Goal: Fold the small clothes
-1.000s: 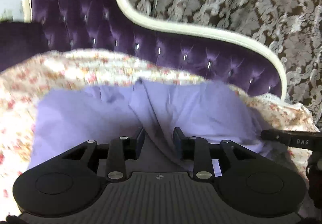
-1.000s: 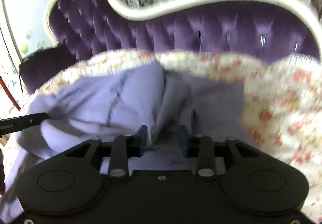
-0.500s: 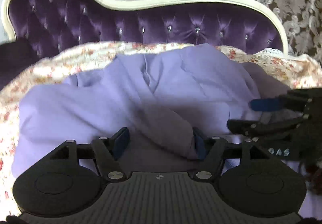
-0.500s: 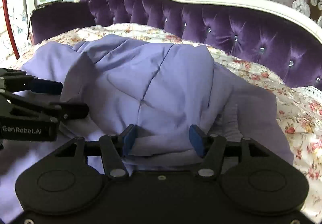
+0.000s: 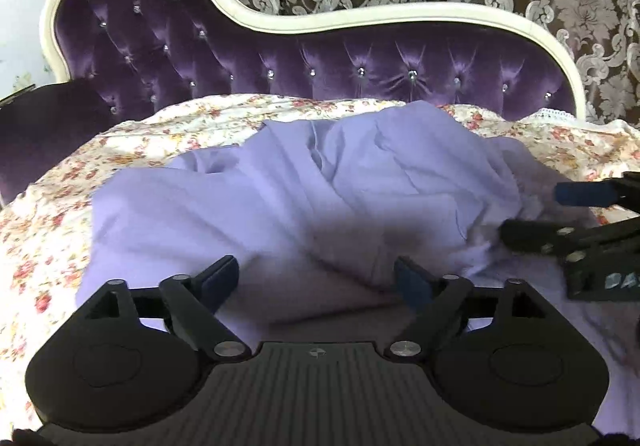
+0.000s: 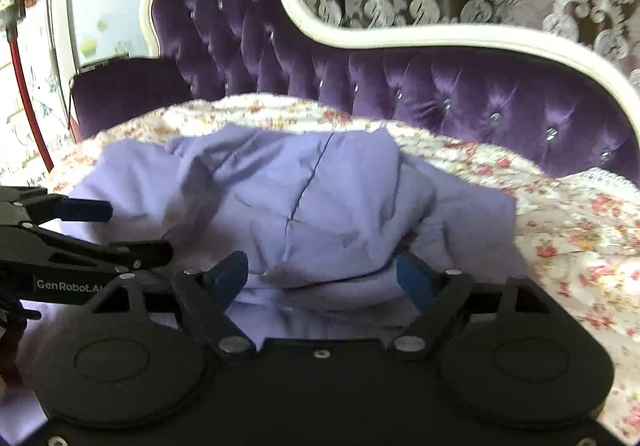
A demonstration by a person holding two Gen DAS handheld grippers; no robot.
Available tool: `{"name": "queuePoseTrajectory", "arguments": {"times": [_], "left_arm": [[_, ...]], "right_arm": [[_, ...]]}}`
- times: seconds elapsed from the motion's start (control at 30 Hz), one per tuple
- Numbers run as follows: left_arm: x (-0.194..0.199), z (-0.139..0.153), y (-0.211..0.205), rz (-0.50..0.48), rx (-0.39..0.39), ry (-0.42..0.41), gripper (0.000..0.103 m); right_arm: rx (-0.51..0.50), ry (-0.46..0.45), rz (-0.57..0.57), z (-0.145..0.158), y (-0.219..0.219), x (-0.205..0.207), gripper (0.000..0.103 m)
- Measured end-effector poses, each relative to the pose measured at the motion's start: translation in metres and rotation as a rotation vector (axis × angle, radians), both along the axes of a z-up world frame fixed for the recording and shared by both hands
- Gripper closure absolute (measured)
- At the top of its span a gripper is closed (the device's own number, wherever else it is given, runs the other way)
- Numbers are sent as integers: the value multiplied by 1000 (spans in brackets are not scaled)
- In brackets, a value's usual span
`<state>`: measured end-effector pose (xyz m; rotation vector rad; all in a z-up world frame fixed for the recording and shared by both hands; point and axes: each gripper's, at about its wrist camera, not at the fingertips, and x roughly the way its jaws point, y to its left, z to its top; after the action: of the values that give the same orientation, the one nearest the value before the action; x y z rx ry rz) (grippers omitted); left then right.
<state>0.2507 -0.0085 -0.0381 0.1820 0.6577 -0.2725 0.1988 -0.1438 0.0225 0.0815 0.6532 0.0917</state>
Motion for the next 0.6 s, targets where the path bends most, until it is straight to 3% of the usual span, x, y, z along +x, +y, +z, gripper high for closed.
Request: {"name": "queuePoseTrajectory", "arguments": {"times": [0.07, 0.13, 0.27, 0.6], "left_arm": [[-9, 5, 4, 1, 0, -5, 8], [-20, 9, 10, 6, -1, -19, 7], [-44, 17, 26, 9, -13, -34, 1], [-116, 24, 98, 41, -131, -13, 1]], "right_arm": [[16, -14, -9, 9, -6, -15, 17], [37, -20, -18, 15, -11, -31, 12], [63, -21, -30, 26, -23, -62, 12], [190, 90, -73, 21, -64, -150, 8]]}}
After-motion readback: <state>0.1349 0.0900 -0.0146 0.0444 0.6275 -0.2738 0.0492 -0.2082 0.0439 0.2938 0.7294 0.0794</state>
